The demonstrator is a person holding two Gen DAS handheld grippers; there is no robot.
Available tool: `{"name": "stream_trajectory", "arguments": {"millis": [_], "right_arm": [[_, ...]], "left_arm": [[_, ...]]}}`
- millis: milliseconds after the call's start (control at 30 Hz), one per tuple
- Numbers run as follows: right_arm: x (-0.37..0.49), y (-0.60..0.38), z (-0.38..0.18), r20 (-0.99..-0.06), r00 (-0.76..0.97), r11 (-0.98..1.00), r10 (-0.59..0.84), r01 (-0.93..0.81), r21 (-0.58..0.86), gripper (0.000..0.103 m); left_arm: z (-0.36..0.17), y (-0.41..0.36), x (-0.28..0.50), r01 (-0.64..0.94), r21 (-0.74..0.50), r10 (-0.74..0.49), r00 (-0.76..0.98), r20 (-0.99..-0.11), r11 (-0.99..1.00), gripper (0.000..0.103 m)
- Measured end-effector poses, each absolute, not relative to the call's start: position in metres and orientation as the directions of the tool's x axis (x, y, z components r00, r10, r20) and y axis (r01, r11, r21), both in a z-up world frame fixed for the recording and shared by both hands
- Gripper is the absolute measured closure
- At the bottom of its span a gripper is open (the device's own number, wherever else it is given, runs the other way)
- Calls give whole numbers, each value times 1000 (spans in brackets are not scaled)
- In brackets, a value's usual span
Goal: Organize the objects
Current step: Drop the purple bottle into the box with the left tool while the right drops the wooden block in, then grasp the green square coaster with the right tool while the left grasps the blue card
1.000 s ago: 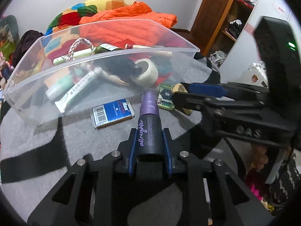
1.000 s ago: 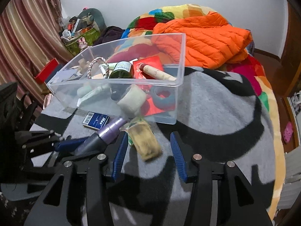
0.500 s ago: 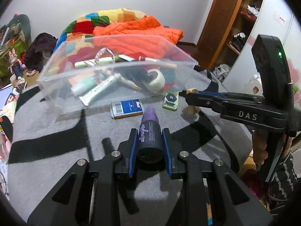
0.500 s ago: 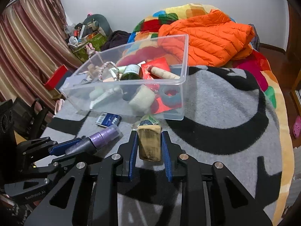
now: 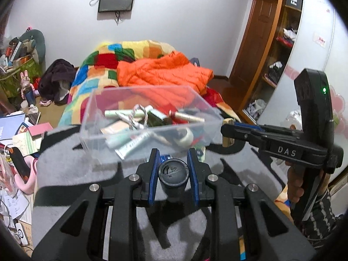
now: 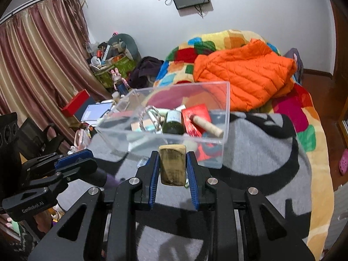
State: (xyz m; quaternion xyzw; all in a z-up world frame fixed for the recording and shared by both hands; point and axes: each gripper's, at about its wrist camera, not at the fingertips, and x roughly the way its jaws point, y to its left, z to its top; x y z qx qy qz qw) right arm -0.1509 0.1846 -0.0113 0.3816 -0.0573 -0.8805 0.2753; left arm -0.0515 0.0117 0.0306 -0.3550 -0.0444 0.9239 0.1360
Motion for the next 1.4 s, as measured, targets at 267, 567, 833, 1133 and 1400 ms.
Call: {"name": "stream_trajectory", "arguments": {"millis": [267,567,833,1133,1400], "right_arm": [[-161,176,6,-608,-593,-843,-528,455,287,81],[-181,164,18,-591,-634,-860,-498,448,243,81],[-211,152,6,-635,-630,-882,-446,429,194,81],[-229,135,-29,-720,-559,-884,-411,438,164,80],[-227,135,-27,-719,-556,-880,-418,443,169,69]], "left_arm": [[61,-2,-60,-199,-194,276,-763,-584,-961,78],[85,-17,-87,-145,-198,230,-816,-530,-969,78],[73,-22,-133,-128,-247,249,-792,-558,-961,78],[25,-26,-173,-58,-241,210,-709,-674,-969,78],[21,-39,-165,-11,-190,140,-714,-686,-982,62]]}}
